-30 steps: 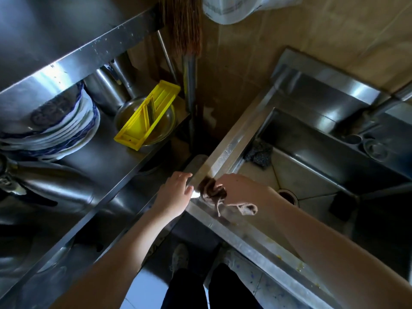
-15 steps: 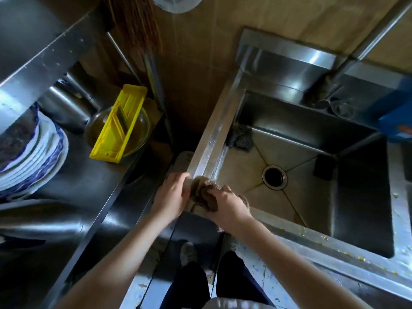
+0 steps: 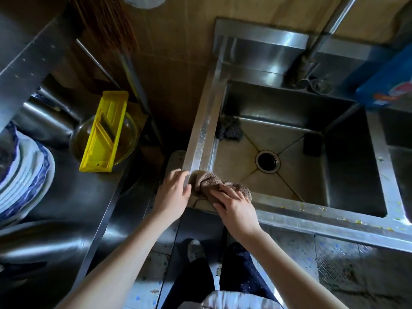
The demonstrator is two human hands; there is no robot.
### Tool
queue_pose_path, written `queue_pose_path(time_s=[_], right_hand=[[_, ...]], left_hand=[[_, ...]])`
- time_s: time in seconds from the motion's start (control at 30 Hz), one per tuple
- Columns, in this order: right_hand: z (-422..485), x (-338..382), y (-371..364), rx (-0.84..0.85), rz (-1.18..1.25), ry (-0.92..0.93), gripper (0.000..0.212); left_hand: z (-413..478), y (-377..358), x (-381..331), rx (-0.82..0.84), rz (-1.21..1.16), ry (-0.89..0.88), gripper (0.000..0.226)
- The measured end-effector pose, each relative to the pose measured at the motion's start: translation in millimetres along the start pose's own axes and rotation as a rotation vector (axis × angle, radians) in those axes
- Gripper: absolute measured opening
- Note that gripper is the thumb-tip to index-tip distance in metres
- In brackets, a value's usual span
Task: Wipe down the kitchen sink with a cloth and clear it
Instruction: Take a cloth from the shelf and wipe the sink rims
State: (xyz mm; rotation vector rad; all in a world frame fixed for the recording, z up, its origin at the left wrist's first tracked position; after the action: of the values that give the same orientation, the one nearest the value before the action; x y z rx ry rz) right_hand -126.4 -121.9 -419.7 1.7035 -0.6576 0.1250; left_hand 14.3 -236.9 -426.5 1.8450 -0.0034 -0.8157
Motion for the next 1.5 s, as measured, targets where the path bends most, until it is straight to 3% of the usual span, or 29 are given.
queue_pose_path(time_s=[0.3, 0.7, 1.1, 1.3, 1.5], right_hand=[[-28.2, -33.0, 12.2, -0.121, -0.011, -0.202, 0.037], [-20.4, -22.2, 19.1, -0.143, 0.068, -0.182, 0.047], [-21.6, 32.7, 59.5, -0.332, 0.418, -0.106, 0.044], [-29.9, 17.3, 63.9, -0.4, 0.694, -0.233, 0.04], [-37.3, -29.6, 37.1, -0.304, 0.473, -0.419, 0.041]], left_hand=[[1.8, -0.7, -7.3, -0.009, 0.072, -0.043, 0.035], [-0.8, 2.8, -0.6, 0.018, 0.077, -0.025, 0.037], [-4.2, 24.2, 24.3, -0.002, 0.007, 0.071, 0.037], [-3.3, 24.9, 21.0, -0.005, 0.021, 0.051, 0.038], [-0.6, 16.4, 5.6, -0.001, 0.034, 0.028, 0.038]])
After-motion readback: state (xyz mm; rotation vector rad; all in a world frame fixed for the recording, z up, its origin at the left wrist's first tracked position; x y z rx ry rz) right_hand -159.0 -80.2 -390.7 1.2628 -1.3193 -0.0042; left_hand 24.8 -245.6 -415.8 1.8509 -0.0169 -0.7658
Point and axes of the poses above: each hand's wrist, its own z-axis towards the middle knuckle, its own y-axis out of the back of the hand, x = y × z, the point moved 3 cm from there along z, towards the middle knuckle, and after that the axes turned 2 degrees about x, right-handed, at the moved point
